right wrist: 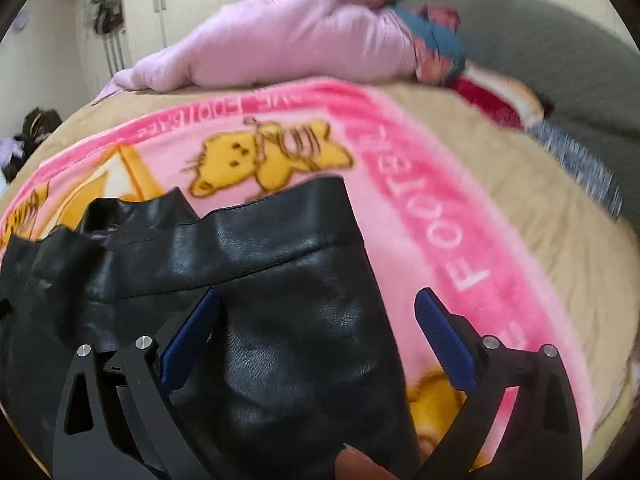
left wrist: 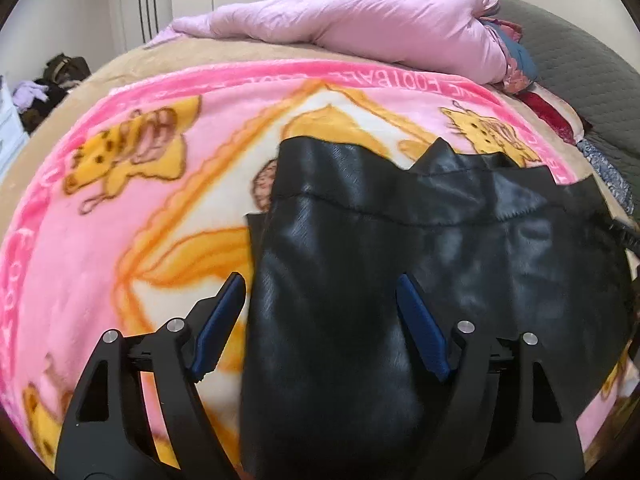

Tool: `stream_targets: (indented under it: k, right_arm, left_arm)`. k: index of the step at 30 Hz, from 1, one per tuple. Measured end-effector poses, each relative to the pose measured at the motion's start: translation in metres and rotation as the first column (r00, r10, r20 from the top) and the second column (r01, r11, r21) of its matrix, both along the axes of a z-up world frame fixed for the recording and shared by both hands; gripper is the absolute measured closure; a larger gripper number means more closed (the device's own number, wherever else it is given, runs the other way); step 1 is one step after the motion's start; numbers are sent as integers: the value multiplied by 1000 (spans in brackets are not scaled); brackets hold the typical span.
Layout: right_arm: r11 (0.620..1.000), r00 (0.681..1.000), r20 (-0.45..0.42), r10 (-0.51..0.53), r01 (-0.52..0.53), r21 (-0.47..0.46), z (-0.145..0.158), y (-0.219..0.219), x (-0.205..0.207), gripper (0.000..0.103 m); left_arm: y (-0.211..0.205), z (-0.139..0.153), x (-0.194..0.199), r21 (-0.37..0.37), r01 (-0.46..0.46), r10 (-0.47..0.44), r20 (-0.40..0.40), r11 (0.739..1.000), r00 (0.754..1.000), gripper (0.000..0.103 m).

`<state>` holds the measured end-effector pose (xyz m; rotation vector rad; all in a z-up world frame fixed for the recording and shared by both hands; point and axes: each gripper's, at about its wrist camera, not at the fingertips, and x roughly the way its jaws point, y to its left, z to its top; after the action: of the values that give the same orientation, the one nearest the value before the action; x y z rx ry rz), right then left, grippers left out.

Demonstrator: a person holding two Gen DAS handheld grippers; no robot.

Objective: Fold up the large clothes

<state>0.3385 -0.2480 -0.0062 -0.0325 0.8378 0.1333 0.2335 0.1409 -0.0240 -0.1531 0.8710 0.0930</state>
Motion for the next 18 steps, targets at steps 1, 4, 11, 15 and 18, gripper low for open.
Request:
stream_targets:
  k: [1, 4, 11, 15, 18]
  right_arm:
    - [1000, 1000, -3, -1, 2, 25, -1, -1, 1, 20]
    - [998, 1000, 27, -10, 9, 56, 3, -4, -2, 67]
    - [933, 993, 114, -33, -10, 359, 37, -38, -15, 90]
    - [932, 991, 120, -62, 14, 363, 45, -32, -7, 91]
    - [946, 992, 109, -71, 32, 323, 41, -23, 2, 91]
  left_arm:
    - [0, -2, 7, -18, 9, -9, 0, 1000, 1000, 36]
    - [2, -1, 10, 14, -17, 16, 26, 1000, 1000, 77]
    - [32, 29, -19, -164, -31, 66, 212, 986, 975, 94]
    - [27, 50, -13, -120, -37, 65, 243, 992, 968, 94]
    - [21, 48, 1, -72, -53, 67, 218, 996, 974, 94]
